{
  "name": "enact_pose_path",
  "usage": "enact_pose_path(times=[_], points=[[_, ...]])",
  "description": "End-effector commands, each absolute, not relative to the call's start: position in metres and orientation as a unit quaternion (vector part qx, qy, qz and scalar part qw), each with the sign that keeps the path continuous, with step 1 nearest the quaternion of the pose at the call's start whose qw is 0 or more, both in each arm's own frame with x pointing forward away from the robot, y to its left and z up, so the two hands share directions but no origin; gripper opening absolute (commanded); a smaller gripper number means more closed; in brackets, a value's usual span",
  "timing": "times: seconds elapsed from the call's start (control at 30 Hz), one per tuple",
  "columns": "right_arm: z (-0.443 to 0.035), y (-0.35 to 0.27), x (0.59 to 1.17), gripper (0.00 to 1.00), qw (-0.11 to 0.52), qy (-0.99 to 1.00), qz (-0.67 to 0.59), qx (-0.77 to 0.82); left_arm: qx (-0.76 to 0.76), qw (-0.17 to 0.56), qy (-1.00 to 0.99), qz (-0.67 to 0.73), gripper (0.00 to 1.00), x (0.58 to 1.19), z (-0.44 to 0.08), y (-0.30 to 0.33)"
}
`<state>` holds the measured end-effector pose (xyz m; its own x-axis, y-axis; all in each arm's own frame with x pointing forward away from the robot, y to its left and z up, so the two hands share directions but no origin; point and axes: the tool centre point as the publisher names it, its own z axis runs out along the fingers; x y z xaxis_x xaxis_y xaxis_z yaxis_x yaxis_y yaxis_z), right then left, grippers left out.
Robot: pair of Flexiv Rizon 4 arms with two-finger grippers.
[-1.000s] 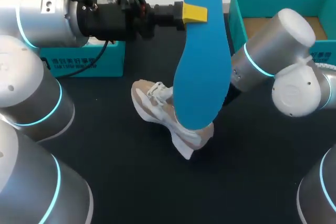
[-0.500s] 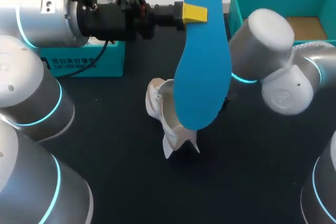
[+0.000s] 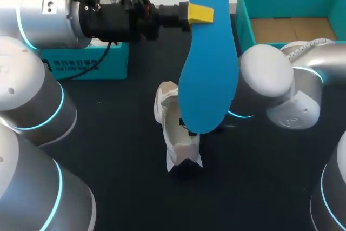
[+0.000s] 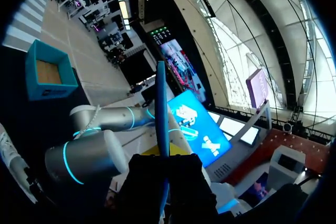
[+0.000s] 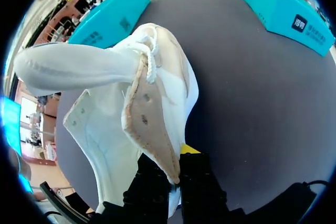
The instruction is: Take the shoe out of the shoebox, open the shoe tongue, remove and reinsert the insole, then place the shoe into the shoebox
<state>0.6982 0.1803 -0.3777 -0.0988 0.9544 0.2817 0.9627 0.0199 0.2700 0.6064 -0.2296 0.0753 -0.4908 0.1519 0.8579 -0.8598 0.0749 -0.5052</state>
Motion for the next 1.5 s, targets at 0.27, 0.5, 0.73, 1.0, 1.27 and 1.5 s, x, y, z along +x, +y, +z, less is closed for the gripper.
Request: enact_pose_path(times=[0.27, 0.5, 0.73, 1.0, 1.27, 1.5], points=[[-0.397, 0.182, 0.696, 0.0, 0.03, -0.694, -0.189, -0.694, 0.292, 0.412, -0.606, 0.615, 0.0, 0.606, 0.074, -0.232], [-0.374, 0.177, 0.683, 1.0, 0.082, -0.678, -0.242, -0.689, 0.292, 0.412, -0.606, 0.615, 0.0, 0.606, 0.074, -0.232], [-0.359, 0.178, 0.68, 1.0, 0.14, -0.672, -0.313, -0.657, 0.292, 0.412, -0.606, 0.615, 0.0, 0.606, 0.074, -0.232], [-0.359, 0.178, 0.68, 1.0, 0.14, -0.672, -0.313, -0.657, 0.292, 0.412, -0.606, 0.615, 0.0, 0.606, 0.074, -0.232], [-0.337, 0.156, 0.675, 1.0, 0.198, -0.618, -0.382, -0.659, 0.292, 0.412, -0.606, 0.615, 0.0, 0.606, 0.074, -0.232], [-0.29, 0.137, 0.672, 1.0, 0.257, -0.594, -0.394, -0.653, 0.292, 0.412, -0.606, 0.615, 0.0, 0.606, 0.074, -0.232]])
